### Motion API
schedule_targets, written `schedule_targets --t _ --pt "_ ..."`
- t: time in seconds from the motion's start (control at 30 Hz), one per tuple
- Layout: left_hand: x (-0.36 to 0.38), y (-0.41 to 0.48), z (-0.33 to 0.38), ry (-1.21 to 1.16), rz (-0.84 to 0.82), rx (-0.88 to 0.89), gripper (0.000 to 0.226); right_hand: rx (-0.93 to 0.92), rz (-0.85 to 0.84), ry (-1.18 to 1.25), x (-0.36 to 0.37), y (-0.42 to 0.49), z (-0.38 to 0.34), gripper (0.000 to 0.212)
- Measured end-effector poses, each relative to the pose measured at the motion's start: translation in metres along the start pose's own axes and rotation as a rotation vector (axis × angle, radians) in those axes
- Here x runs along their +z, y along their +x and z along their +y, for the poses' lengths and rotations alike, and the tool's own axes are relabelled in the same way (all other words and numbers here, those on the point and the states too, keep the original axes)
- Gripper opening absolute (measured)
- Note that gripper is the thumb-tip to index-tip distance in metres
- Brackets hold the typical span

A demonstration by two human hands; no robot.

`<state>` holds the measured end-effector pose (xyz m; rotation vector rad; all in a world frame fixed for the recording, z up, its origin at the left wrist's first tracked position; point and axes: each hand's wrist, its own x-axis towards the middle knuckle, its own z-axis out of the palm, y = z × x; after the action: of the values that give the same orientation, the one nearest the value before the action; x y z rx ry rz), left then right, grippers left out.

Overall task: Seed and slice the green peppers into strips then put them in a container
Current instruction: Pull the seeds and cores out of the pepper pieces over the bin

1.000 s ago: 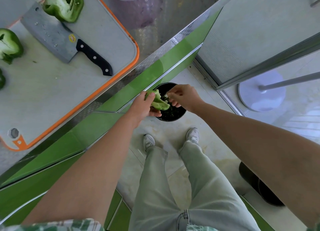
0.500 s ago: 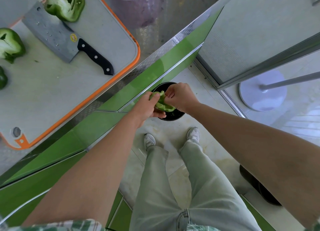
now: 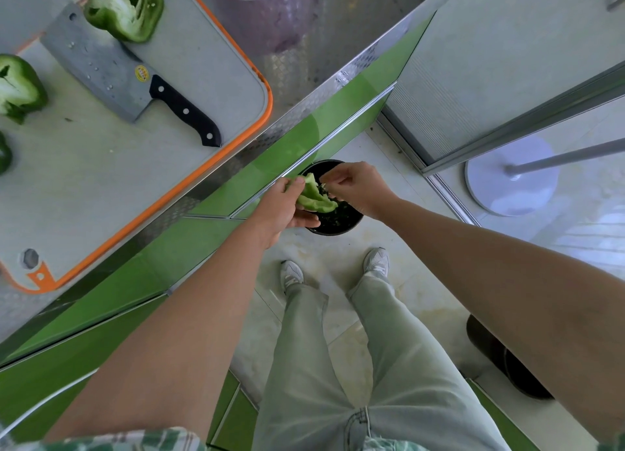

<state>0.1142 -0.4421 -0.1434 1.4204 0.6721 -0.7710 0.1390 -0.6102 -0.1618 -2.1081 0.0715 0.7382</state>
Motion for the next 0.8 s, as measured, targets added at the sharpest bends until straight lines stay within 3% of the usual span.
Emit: schedule_targets --t 0.33,0.5,0.57,0.8 --pt "0.001 -0.001 0.001 0.043 -0.052 -0.019 0.028 -0.069 0.066 -0.113 0.006 0.001 -0.012 0.007" --pt "0.003 -0.001 0.003 0.006 -0.064 -0.022 0.028 0.063 0.147 -0.122 0.009 0.006 -0.003 0.006" --pt "0.001 0.0 0.004 -0.011 -0.027 -0.022 0.026 0.101 0.117 -0.123 0.004 0.006 0.004 0.017" --pt "0.001 0.0 0.005 0.023 -0.033 -0.031 0.03 -0.038 -0.01 -0.006 -0.002 0.0 -0.009 0.012"
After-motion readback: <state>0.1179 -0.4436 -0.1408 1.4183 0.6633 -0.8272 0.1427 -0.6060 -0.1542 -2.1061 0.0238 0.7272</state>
